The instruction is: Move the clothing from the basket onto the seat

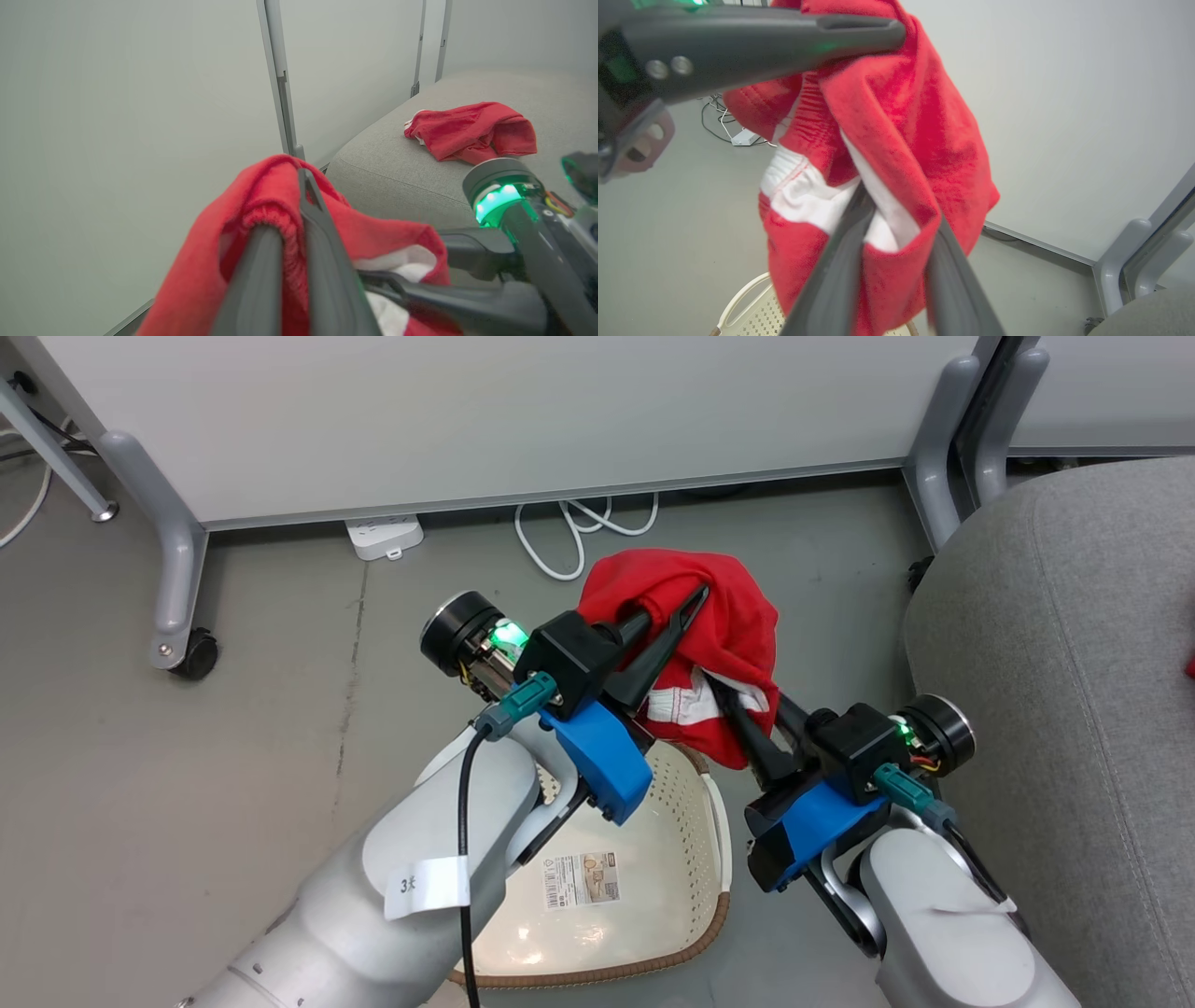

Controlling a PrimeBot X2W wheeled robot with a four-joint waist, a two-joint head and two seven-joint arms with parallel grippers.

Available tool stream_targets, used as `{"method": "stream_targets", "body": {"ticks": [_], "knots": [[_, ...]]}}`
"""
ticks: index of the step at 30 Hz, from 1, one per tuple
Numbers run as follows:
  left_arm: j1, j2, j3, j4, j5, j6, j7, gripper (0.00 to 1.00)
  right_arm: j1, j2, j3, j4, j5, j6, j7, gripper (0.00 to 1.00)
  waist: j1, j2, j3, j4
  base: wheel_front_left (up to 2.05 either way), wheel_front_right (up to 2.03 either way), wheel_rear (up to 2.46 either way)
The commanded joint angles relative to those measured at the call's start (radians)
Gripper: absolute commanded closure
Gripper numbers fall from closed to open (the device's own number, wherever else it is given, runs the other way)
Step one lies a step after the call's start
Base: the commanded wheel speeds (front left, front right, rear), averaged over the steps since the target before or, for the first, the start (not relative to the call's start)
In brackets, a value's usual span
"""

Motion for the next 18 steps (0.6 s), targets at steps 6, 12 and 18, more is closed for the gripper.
{"method": "stream_targets", "body": {"ticks": [6,12,18], "knots": [[-0.016,0.001,-0.006,0.001,-0.005,-0.001,-0.005,1.0,-0.019,0.012,-0.001,0.016,-0.005,0.0,-0.003,1.0,0.0,0.0,-0.002,0.0,0.0,0.0,0.0],[-0.015,0.003,-0.006,0.002,-0.007,-0.001,-0.005,1.0,-0.02,0.015,-0.004,0.02,-0.003,0.0,-0.003,1.0,0.0,0.0,-0.003,0.0,0.0,0.0,0.0],[-0.014,0.003,-0.006,0.005,-0.008,-0.001,-0.005,1.0,-0.018,0.016,-0.006,0.02,0.005,0.0,-0.003,1.0,0.0,0.0,-0.004,0.0,0.0,0.0,0.0]]}}
